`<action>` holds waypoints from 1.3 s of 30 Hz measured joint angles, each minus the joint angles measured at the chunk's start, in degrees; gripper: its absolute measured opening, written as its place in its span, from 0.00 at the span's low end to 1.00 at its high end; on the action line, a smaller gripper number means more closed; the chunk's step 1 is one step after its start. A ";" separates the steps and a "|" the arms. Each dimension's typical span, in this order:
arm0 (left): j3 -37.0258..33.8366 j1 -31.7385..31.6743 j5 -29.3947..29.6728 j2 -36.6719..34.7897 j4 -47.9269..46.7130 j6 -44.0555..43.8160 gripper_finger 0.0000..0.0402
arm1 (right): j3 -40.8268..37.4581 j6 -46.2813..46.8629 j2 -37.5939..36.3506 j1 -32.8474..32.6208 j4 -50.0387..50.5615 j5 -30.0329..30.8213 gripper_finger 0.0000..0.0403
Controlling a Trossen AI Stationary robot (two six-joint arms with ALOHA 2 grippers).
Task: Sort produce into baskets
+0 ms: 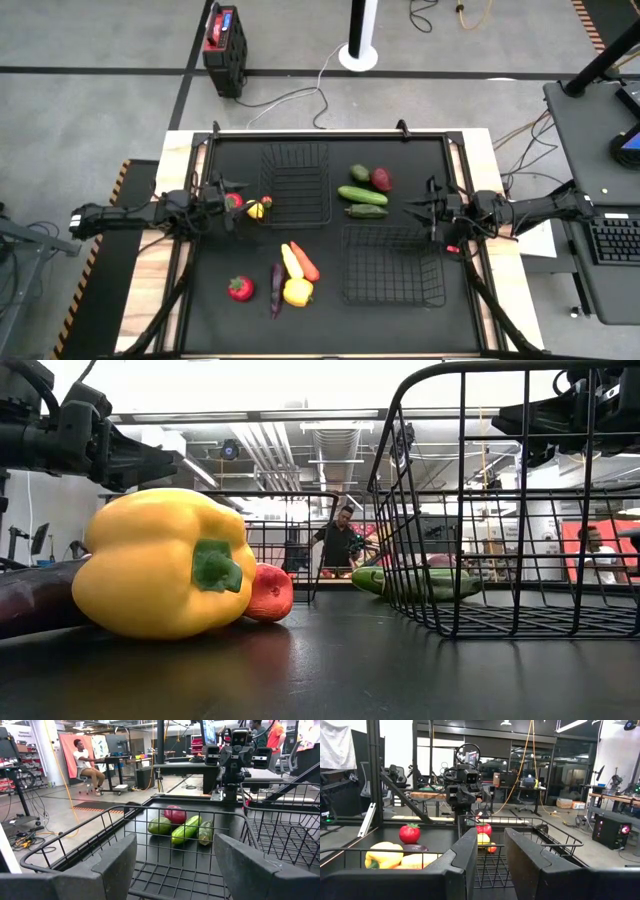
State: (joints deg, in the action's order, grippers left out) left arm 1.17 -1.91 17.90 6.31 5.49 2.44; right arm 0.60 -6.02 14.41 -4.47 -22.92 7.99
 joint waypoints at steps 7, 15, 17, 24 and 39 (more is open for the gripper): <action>0.00 -0.02 0.01 -0.02 -0.01 0.00 0.62 | 0.00 0.00 -0.01 0.00 0.00 0.00 0.23; 0.00 -0.01 -0.01 -0.01 -0.01 0.00 0.62 | 0.00 0.00 0.00 0.01 0.00 0.00 0.23; 0.00 0.00 -0.01 0.00 -0.01 0.02 0.62 | 0.00 0.00 0.00 0.00 0.00 0.00 0.23; 0.00 -0.02 -0.01 -0.04 2.61 -8.26 0.62 | 0.00 8.21 0.00 0.00 -0.07 0.10 0.23; 0.00 0.02 2.40 0.00 3.07 -44.25 0.62 | 0.00 16.50 0.00 0.00 -4.08 2.57 0.23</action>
State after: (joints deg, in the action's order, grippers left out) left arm 1.17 -1.89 20.29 6.31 8.56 -41.81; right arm 0.60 10.48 14.41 -4.47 -27.00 10.56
